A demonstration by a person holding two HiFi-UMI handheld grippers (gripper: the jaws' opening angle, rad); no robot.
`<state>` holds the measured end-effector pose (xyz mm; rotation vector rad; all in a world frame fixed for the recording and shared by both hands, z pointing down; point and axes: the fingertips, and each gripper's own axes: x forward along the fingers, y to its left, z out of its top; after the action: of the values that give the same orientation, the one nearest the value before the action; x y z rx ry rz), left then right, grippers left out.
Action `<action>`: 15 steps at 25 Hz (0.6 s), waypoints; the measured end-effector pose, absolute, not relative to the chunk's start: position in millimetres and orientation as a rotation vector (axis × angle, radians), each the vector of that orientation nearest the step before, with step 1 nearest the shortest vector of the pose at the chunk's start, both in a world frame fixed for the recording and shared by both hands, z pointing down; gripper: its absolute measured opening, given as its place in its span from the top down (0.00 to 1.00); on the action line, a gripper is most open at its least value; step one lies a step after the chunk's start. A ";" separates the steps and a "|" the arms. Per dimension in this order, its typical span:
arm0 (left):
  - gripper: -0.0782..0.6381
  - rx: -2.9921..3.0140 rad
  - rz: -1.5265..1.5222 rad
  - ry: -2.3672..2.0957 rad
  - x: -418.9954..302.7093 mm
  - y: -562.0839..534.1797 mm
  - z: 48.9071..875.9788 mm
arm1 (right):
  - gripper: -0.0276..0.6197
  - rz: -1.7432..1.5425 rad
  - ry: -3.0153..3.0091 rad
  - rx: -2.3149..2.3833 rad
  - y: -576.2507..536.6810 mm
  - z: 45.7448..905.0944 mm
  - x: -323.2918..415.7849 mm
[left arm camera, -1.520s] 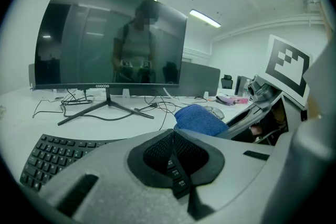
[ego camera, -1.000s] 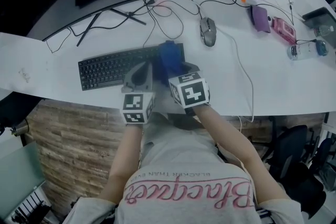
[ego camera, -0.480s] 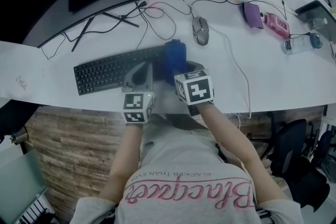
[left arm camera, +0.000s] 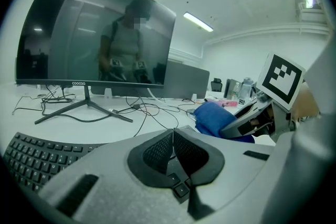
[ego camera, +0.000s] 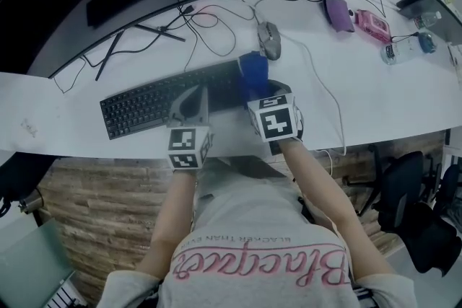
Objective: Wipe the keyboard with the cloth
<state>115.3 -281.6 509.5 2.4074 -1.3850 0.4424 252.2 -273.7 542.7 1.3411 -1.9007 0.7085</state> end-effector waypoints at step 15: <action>0.88 2.522 0.365 -1.347 97.9 -292.1 464.2 | 0.80 0.661 -1.929 1.530 -282.6 481.3 265.4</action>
<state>97.9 -292.1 464.2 2.5222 -1.3474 0.3647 265.4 -282.6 481.3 1.5302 -1.9295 0.6609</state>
